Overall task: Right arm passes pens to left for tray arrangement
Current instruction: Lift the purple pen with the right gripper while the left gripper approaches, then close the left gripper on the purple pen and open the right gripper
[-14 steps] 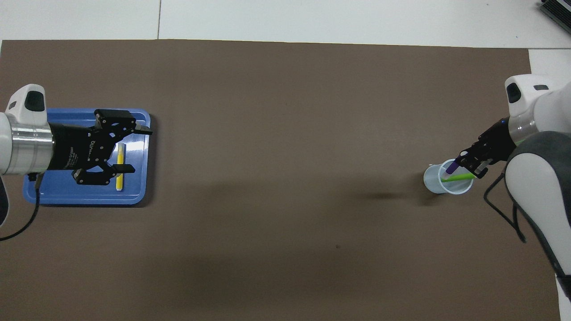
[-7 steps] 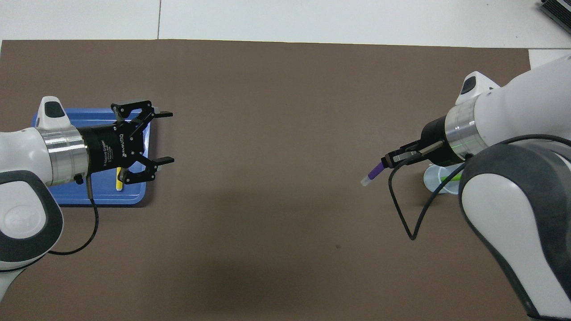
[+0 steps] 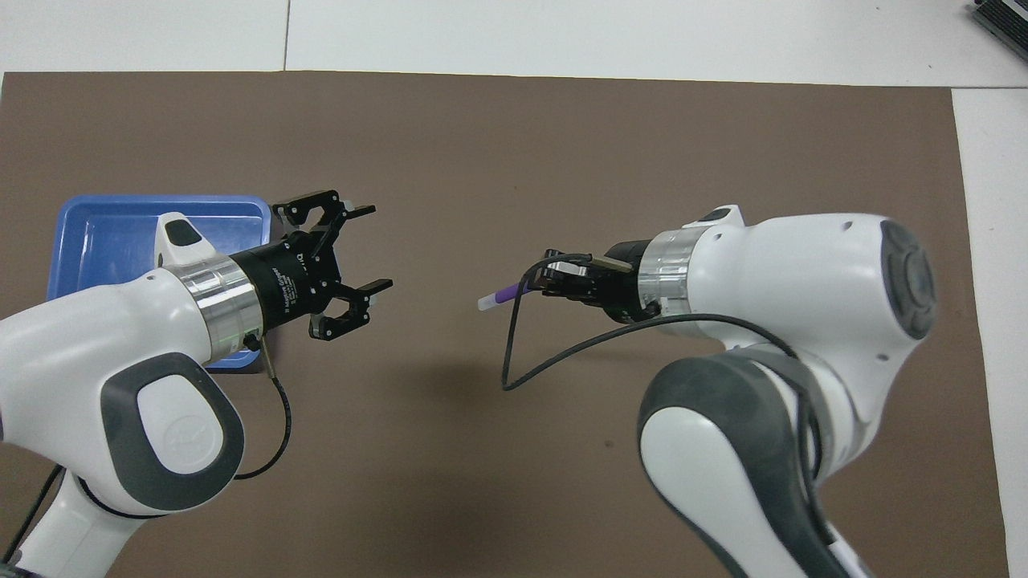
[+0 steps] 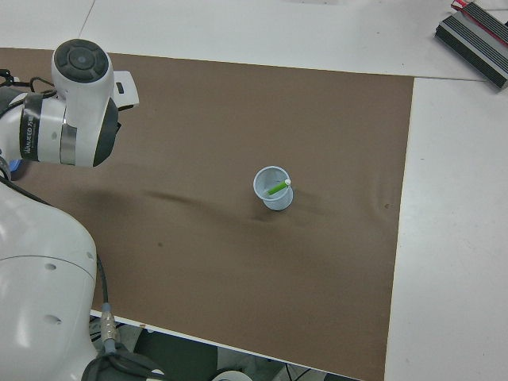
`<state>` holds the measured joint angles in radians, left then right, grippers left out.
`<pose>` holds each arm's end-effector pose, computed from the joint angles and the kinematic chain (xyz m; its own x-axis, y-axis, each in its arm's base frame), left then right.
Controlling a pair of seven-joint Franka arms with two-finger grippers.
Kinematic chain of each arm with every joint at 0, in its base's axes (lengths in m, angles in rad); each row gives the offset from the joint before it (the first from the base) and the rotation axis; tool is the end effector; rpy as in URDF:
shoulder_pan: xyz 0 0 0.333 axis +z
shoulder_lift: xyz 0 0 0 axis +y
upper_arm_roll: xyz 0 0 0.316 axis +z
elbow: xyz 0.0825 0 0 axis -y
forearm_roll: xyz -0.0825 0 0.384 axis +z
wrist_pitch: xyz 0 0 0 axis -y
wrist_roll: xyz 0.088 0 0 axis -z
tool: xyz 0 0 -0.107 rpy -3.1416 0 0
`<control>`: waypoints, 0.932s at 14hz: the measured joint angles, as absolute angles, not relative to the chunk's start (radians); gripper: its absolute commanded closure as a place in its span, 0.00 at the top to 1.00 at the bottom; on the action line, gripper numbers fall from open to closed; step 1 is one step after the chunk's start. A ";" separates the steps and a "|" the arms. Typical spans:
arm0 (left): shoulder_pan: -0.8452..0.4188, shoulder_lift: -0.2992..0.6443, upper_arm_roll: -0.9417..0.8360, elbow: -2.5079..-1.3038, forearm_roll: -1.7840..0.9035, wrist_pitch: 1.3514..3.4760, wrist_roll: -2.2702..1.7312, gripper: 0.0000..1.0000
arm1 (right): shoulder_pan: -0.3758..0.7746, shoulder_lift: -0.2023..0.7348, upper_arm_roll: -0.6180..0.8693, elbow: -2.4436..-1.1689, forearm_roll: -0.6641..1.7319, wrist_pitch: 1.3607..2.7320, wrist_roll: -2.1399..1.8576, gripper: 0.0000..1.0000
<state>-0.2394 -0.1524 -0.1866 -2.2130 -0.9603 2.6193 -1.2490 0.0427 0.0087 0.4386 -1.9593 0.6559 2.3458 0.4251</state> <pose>0.4966 -0.2085 0.4964 0.1826 0.7795 -0.5992 0.8925 0.1243 0.4337 0.5223 0.2822 0.5122 0.9502 -0.3110 -0.0199 -0.2576 -0.7479 -0.6117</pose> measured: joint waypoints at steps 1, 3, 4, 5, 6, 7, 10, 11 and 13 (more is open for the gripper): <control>-0.259 -0.153 -0.186 -2.220 -0.960 2.644 -1.284 0.87 | 0.076 0.008 0.439 -1.995 0.719 2.449 0.459 0.00; -0.300 -0.153 -0.186 -2.247 -0.961 2.713 -1.346 0.87 | 0.132 0.009 0.439 -2.054 0.883 2.638 0.484 0.00; -0.325 -0.153 -0.186 -2.265 -0.961 2.759 -1.379 0.88 | 0.150 0.009 0.439 -2.070 0.950 2.692 0.484 0.00; -0.354 -0.154 -0.187 -2.281 -0.961 2.805 -1.412 0.88 | 0.156 0.009 0.439 -2.077 0.986 2.715 0.484 0.00; -0.382 -0.154 -0.187 -2.294 -0.961 2.845 -1.444 0.88 | 0.155 0.010 0.437 -2.080 1.002 2.720 0.484 0.00; -0.406 -0.154 -0.187 -2.301 -0.961 2.874 -1.472 0.88 | 0.155 0.011 0.435 -2.081 1.004 2.720 0.485 0.00; -0.437 -0.154 -0.186 -2.306 -0.961 2.914 -1.498 0.88 | 0.154 0.013 0.432 -2.081 1.004 2.720 0.485 0.00; -0.447 -0.154 -0.186 -2.307 -0.961 2.922 -1.499 0.88 | 0.154 0.013 0.432 -2.081 1.004 2.720 0.485 0.00; -0.467 -0.154 -0.186 -2.310 -0.961 2.933 -1.506 0.88 | 0.154 0.013 0.432 -2.081 1.004 2.720 0.485 0.00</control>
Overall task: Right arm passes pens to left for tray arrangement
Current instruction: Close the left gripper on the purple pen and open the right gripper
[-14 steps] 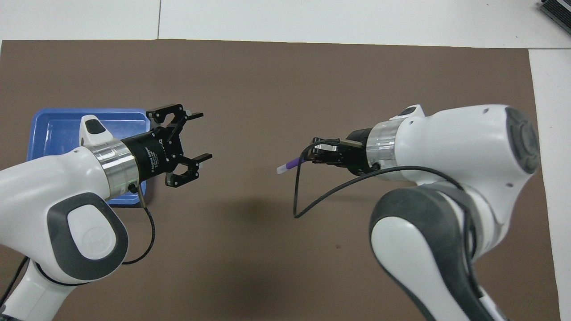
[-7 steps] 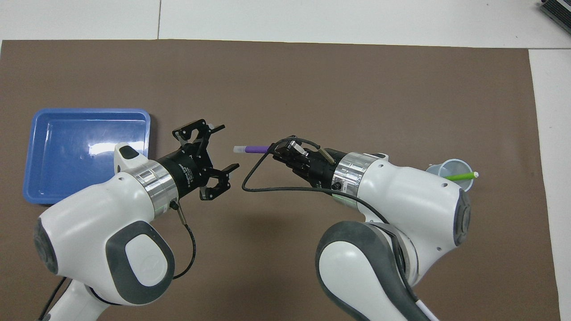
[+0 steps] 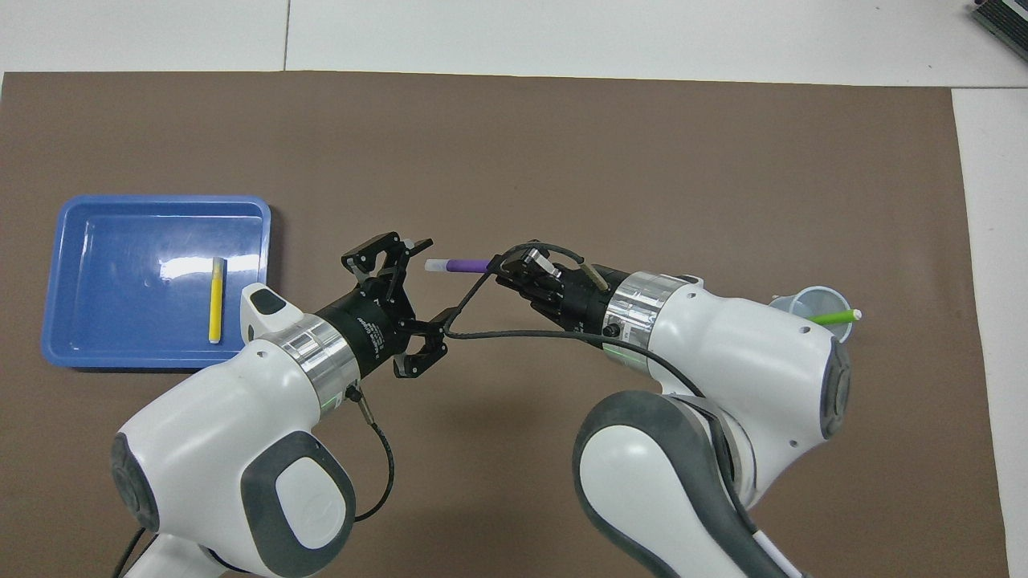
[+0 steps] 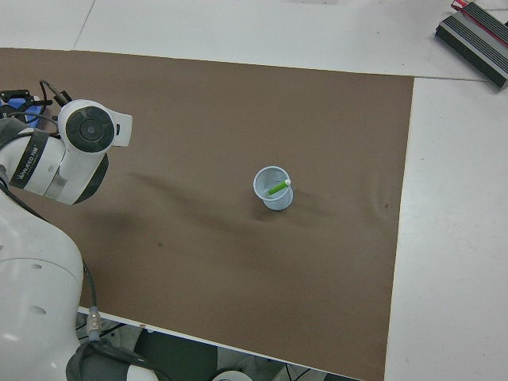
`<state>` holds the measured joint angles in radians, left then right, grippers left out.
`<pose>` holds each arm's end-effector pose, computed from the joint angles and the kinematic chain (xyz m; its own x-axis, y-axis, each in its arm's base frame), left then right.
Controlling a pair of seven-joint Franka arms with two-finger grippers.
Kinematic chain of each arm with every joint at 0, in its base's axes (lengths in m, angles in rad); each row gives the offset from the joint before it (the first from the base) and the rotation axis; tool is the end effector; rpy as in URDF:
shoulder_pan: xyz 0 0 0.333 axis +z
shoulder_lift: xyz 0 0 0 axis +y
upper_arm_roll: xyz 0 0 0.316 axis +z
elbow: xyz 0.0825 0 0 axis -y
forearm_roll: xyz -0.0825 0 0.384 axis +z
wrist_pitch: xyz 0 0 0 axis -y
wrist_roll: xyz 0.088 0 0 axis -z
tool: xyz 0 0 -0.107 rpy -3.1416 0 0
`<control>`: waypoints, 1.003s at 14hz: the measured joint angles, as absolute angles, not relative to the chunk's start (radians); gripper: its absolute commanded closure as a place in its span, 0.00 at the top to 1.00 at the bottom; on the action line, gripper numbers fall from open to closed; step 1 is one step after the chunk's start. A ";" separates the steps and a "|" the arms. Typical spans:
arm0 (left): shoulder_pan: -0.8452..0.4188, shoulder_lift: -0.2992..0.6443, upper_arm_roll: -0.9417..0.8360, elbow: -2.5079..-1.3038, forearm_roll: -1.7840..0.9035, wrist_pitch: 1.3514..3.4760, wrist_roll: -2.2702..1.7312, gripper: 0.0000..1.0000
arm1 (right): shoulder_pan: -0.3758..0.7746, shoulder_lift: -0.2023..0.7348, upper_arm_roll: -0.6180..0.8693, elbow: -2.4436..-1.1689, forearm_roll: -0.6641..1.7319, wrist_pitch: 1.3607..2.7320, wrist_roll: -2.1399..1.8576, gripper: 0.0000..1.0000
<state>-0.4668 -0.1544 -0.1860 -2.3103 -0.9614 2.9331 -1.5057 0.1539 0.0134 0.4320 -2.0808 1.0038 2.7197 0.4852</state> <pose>0.4444 -0.2775 0.4773 0.0527 0.7665 -0.6401 0.8622 0.2885 0.4164 0.5057 0.2977 0.4781 0.7927 -0.5906 -0.1512 -0.4811 -0.4536 -0.7502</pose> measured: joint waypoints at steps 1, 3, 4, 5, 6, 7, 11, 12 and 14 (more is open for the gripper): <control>-0.474 -0.154 -0.187 -2.311 -0.962 2.937 -1.517 0.88 | 0.154 0.013 0.432 -2.081 1.004 2.720 0.485 0.00; -0.490 -0.153 -0.186 -2.315 -0.962 2.980 -1.553 0.88 | 0.154 0.013 0.432 -2.081 1.004 2.720 0.485 0.00; -0.502 -0.148 -0.186 -2.320 -0.962 3.012 -1.566 0.88 | 0.154 0.013 0.432 -2.081 1.004 2.720 0.485 0.00; -0.518 -0.137 -0.186 -2.326 -0.963 3.050 -1.577 0.88 | 0.154 0.013 0.432 -2.081 1.004 2.720 0.485 0.00; -0.532 -0.121 -0.187 -2.328 -0.967 3.084 -1.584 0.88 | 0.154 0.013 0.432 -2.081 1.004 2.720 0.485 0.00; -0.546 -0.101 -0.186 -2.327 -0.970 3.113 -1.587 0.88 | 0.154 0.013 0.432 -2.081 1.004 2.720 0.485 0.00; -0.577 -0.054 -0.187 -2.322 -0.974 3.161 -1.593 0.73 | 0.154 0.013 0.432 -2.081 1.012 2.720 0.485 0.00; -0.577 -0.054 -0.186 -2.322 -0.974 3.162 -1.593 0.67 | 0.154 0.013 0.432 -2.081 1.012 2.720 0.485 0.00; -0.577 -0.054 -0.184 -2.319 -0.974 3.166 -1.593 0.43 | 0.154 0.014 0.432 -2.081 1.012 2.720 0.485 0.00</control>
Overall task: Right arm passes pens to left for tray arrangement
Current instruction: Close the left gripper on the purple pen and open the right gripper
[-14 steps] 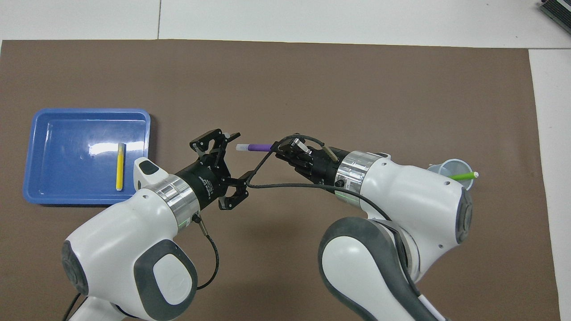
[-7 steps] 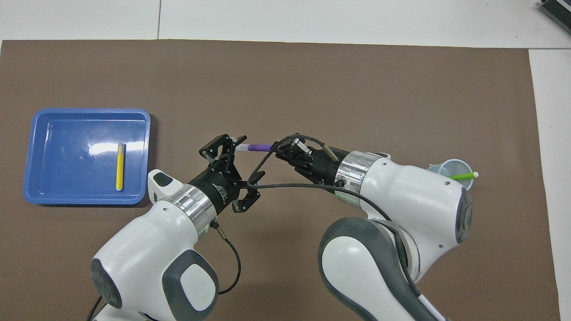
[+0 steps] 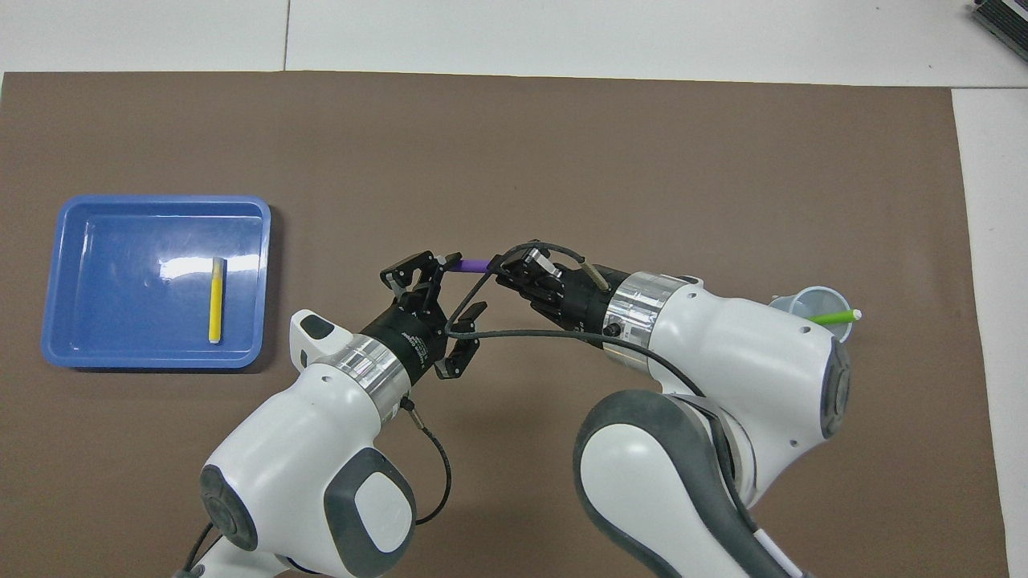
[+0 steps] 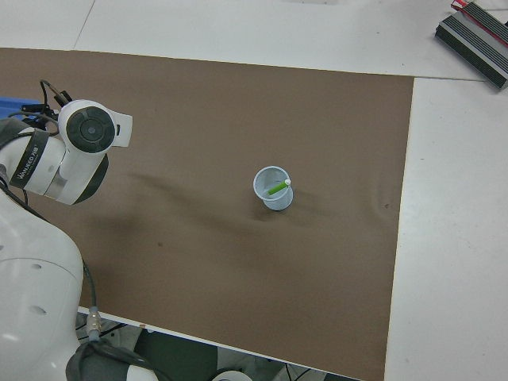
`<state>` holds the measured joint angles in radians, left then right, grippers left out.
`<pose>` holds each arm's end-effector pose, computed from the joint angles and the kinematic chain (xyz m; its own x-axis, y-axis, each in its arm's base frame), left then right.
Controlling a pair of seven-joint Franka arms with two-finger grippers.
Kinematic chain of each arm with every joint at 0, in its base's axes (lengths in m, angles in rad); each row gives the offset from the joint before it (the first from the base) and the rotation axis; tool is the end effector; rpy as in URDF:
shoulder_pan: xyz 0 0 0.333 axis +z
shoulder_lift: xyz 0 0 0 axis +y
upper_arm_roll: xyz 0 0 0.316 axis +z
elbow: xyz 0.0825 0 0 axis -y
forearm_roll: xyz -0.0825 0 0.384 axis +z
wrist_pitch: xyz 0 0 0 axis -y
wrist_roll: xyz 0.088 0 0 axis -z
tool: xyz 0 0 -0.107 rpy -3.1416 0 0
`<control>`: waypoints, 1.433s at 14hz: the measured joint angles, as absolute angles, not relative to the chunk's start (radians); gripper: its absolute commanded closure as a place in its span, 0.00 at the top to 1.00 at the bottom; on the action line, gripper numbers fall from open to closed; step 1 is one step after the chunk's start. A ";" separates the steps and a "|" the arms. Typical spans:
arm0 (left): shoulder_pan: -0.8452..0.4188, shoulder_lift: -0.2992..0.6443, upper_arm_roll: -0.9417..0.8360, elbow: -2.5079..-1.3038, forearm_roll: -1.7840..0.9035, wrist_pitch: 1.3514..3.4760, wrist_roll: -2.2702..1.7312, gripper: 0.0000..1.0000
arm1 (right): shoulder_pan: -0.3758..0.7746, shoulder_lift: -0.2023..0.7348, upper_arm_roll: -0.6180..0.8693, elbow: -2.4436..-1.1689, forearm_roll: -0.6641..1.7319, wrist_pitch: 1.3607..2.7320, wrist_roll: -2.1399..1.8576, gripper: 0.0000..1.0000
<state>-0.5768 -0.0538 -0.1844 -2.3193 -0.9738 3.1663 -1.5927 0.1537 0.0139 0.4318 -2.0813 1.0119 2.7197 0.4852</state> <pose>0.4322 -0.3095 0.4428 -0.0097 0.7690 -0.6391 0.8141 0.3772 0.4415 0.5058 0.2972 0.4774 0.7893 -0.5933 -0.1582 -0.4867 -0.4474 -0.7503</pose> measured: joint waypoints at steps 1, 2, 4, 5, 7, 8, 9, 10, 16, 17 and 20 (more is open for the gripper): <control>-0.577 -0.054 -0.184 -2.319 -0.974 3.167 -1.592 0.35 | 0.154 0.014 0.432 -2.082 1.012 2.720 0.485 0.00; -0.577 -0.054 -0.181 -2.316 -0.974 3.172 -1.592 0.25 | 0.154 0.014 0.431 -2.085 1.012 2.720 0.485 0.00; -0.577 -0.054 -0.173 -2.311 -0.974 3.174 -1.590 0.05 | 0.154 0.014 0.431 -2.089 1.012 2.719 0.485 0.00; -0.577 -0.054 -0.174 -2.311 -0.974 3.174 -1.590 0.00 | 0.153 0.014 0.431 -2.089 1.012 2.719 0.485 0.00; -0.577 -0.054 -0.174 -2.310 -0.973 3.176 -1.576 0.00 | 0.152 0.014 0.430 -2.091 1.012 2.720 0.485 0.00; -0.577 -0.053 -0.174 -2.310 -0.973 3.176 -1.574 0.00 | 0.152 0.014 0.430 -2.091 1.012 2.720 0.485 0.00; -0.577 -0.053 -0.174 -2.310 -0.973 3.176 -1.574 0.00 | 0.152 0.014 0.430 -2.091 1.012 2.720 0.485 0.00; -0.577 -0.053 -0.174 -2.310 -0.973 3.176 -1.573 0.00 | 0.152 0.014 0.430 -2.091 1.012 2.720 0.485 0.00; -0.577 -0.053 -0.174 -2.310 -0.973 3.176 -1.568 0.00 | 0.152 0.014 0.430 -2.091 1.012 2.720 0.485 0.00; -0.577 -0.053 -0.174 -2.310 -0.973 3.176 -1.568 0.00 | 0.152 0.014 0.430 -2.091 1.012 2.720 0.485 0.00; -0.577 -0.053 -0.174 -2.310 -0.973 3.176 -1.567 0.00 | 0.152 0.014 0.430 -2.090 1.012 2.720 0.485 0.23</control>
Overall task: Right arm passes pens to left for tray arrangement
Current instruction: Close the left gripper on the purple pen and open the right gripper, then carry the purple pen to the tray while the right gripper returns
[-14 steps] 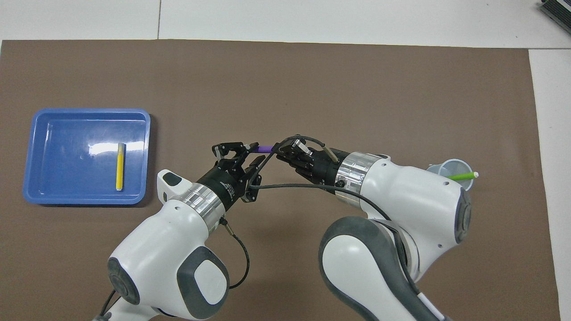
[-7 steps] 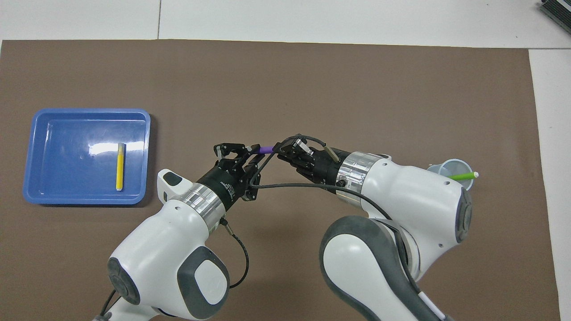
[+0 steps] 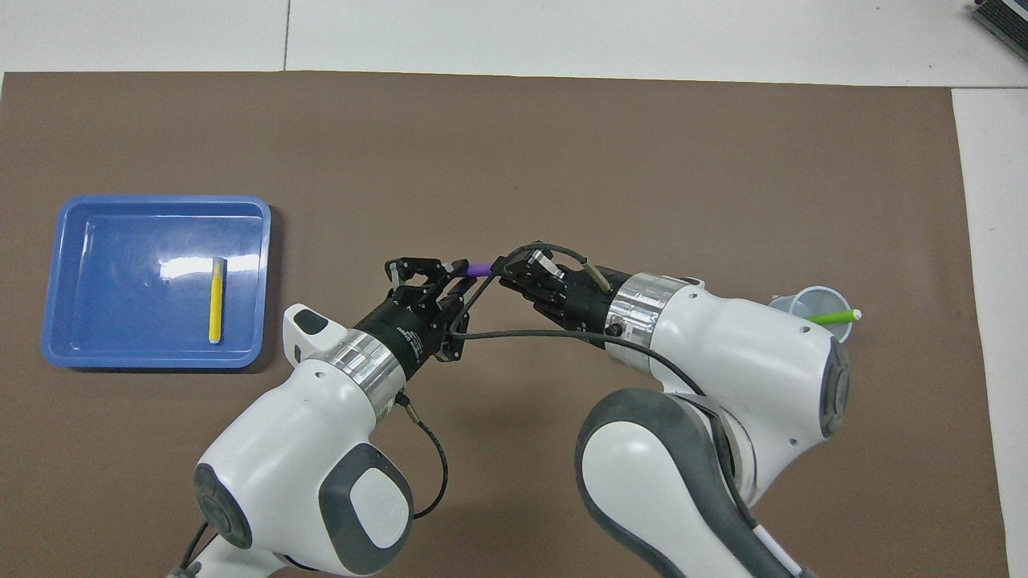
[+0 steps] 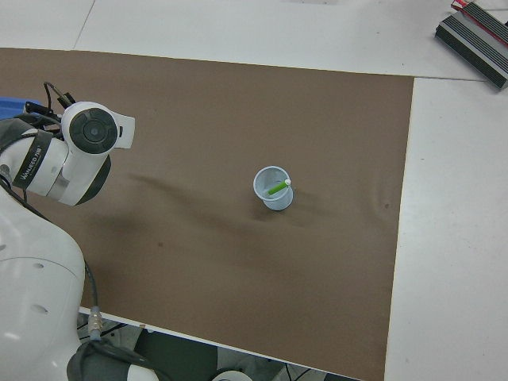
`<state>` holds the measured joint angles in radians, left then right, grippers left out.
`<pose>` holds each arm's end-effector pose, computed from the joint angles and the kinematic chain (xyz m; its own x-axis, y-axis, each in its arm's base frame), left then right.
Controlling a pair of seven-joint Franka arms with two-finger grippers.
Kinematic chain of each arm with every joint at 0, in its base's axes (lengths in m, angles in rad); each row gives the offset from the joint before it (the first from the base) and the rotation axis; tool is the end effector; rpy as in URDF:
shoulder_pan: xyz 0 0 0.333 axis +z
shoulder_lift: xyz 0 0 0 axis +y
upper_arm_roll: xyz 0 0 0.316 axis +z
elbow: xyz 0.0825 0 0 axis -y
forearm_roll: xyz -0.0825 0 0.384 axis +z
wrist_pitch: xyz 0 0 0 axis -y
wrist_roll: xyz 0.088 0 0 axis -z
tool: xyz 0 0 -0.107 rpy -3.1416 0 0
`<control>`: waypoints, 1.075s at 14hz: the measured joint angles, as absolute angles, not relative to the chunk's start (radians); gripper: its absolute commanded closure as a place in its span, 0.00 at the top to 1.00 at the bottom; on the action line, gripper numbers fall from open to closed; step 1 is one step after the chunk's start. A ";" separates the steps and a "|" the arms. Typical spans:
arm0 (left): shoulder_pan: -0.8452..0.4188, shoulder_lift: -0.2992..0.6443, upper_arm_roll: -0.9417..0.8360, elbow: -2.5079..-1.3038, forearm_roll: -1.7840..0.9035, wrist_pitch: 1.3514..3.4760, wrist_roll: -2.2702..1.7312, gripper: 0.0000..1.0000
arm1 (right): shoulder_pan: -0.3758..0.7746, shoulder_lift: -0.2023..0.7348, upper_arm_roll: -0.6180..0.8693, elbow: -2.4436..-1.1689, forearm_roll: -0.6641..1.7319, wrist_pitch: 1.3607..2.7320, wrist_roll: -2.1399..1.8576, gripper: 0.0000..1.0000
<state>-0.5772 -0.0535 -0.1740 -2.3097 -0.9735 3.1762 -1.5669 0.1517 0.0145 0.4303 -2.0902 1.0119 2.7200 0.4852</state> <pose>0.4371 -0.3057 0.4482 0.0079 0.7744 -0.6327 0.8017 0.3732 0.4669 0.5056 0.2946 0.4726 0.7859 -0.5970 -0.1614 -0.4942 -0.4493 -0.7442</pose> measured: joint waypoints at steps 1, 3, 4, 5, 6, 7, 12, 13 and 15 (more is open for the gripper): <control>-0.577 -0.053 -0.174 -2.309 -0.973 3.176 -1.567 0.00 | 0.152 0.014 0.430 -2.090 1.012 2.720 0.485 0.53; -0.578 -0.054 -0.175 -2.309 -0.974 3.175 -1.567 0.00 | 0.152 0.015 0.430 -2.084 1.012 2.721 0.485 1.00; -0.579 -0.053 -0.177 -2.309 -0.974 3.174 -1.569 0.00 | 0.153 0.015 0.430 -2.076 1.012 2.720 0.485 1.00; -0.581 -0.053 -0.178 -2.309 -0.974 3.174 -1.570 0.00 | 0.153 0.015 0.431 -2.070 1.012 2.720 0.485 1.00; -0.582 -0.053 -0.179 -2.309 -0.974 3.174 -1.570 0.00 | 0.154 0.015 0.431 -2.065 1.012 2.720 0.483 1.00; -0.583 -0.053 -0.181 -2.309 -0.974 3.174 -1.570 0.00 | 0.154 0.015 0.431 -2.062 1.012 2.717 0.478 1.00; -0.584 -0.053 -0.181 -2.309 -0.974 3.174 -1.570 0.00 | 0.078 0.012 0.421 -2.056 0.762 2.484 0.369 1.00; -0.584 -0.053 -0.182 -2.309 -0.975 3.173 -1.570 0.00 | 0.036 0.012 0.420 -2.050 0.654 2.401 0.330 1.00; -0.584 -0.052 -0.180 -2.309 -0.975 3.173 -1.568 0.00 | -0.037 0.007 0.416 -2.041 0.515 2.249 0.172 1.00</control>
